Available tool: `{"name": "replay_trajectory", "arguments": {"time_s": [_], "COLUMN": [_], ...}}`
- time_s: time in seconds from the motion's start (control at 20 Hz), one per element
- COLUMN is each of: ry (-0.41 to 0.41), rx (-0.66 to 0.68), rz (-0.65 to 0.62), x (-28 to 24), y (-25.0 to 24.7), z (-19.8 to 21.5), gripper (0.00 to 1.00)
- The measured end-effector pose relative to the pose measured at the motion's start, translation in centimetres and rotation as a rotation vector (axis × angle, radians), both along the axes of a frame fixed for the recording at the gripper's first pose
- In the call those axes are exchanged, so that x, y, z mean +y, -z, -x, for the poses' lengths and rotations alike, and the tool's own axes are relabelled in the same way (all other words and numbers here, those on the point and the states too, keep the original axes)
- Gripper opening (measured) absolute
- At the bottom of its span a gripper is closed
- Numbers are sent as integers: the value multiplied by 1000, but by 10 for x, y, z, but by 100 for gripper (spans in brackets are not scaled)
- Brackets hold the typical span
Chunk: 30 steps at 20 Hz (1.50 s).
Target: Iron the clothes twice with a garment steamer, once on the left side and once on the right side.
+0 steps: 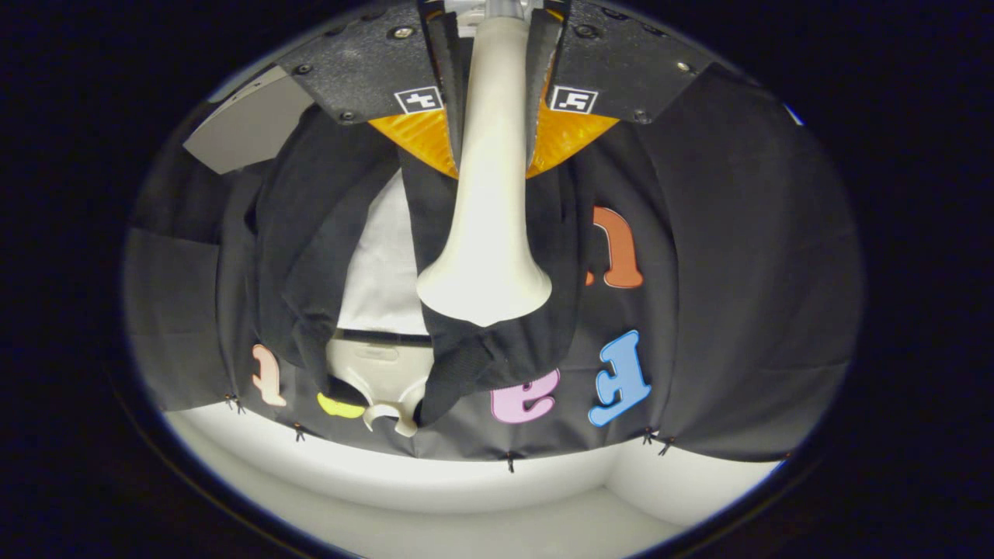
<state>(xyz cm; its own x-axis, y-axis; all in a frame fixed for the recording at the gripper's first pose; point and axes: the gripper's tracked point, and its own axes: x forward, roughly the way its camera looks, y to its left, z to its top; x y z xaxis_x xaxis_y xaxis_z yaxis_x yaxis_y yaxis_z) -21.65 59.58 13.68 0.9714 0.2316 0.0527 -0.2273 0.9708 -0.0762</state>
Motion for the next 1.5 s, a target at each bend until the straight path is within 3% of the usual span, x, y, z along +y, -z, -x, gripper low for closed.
{"name": "replay_trajectory", "arguments": {"time_s": [1.5], "ry": [31], "rx": [258], "rz": [56], "x": [-41], "y": [254], "z": [-13], "gripper": [37]}}
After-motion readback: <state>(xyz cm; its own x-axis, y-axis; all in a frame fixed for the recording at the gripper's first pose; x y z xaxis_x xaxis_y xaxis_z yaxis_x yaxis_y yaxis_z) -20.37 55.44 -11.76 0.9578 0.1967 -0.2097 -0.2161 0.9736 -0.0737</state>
